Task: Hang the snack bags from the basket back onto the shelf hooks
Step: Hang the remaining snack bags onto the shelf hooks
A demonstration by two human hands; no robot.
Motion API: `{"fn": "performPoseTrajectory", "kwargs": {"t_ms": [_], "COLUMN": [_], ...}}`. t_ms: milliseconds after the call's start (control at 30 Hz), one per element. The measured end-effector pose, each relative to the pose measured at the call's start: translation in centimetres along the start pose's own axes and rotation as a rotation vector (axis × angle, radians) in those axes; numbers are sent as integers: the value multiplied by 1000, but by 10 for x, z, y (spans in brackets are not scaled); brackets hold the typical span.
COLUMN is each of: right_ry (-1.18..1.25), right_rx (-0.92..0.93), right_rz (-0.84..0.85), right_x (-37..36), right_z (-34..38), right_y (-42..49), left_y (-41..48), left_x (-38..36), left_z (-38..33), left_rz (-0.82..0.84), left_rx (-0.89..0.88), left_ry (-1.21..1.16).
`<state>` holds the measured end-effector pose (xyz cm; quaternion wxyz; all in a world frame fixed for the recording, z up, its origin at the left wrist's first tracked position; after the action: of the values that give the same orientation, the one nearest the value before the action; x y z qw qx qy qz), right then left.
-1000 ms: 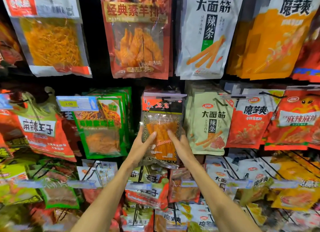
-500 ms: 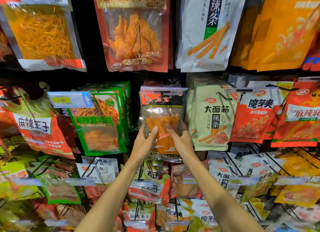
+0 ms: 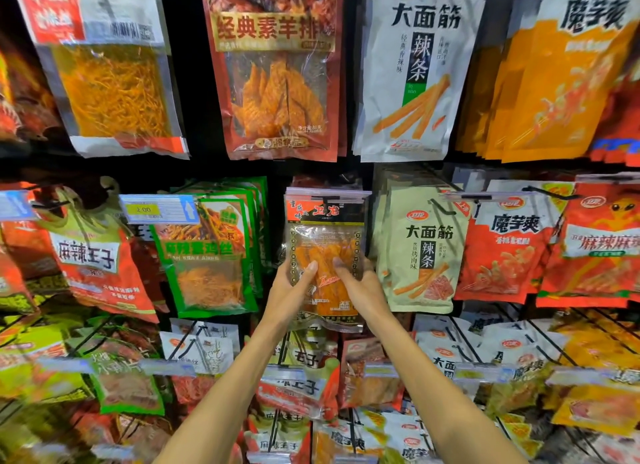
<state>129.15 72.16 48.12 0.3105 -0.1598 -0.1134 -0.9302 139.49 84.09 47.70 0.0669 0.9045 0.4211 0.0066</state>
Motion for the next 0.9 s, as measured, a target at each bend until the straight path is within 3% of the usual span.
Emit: {"fn": "performPoseTrajectory", "kwargs": {"t_ms": [567,900], "right_ry": [-50,-68], "right_rx": [-8,33], "right_rz": [4,53], "right_x": [-2,7], "right_z": [4,7], "right_y": [-2,-9], "left_y": [-8,-20], "left_x": [-4,7], "left_z": [-11,-24], "left_rz": [-84,-28], "left_rx": [49,116], "left_ry": [44,106]}}
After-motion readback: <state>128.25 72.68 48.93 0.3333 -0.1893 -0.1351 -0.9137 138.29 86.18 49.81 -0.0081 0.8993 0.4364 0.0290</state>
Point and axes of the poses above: each hand's wrist, its own y-axis towards the middle knuckle, its own x-axis out of the back of the hand, z = x × y, the point moved 3 cm from there along y, towards the middle knuckle, and after that the axes turned 11 degrees about -y, right-handed, at the moved point
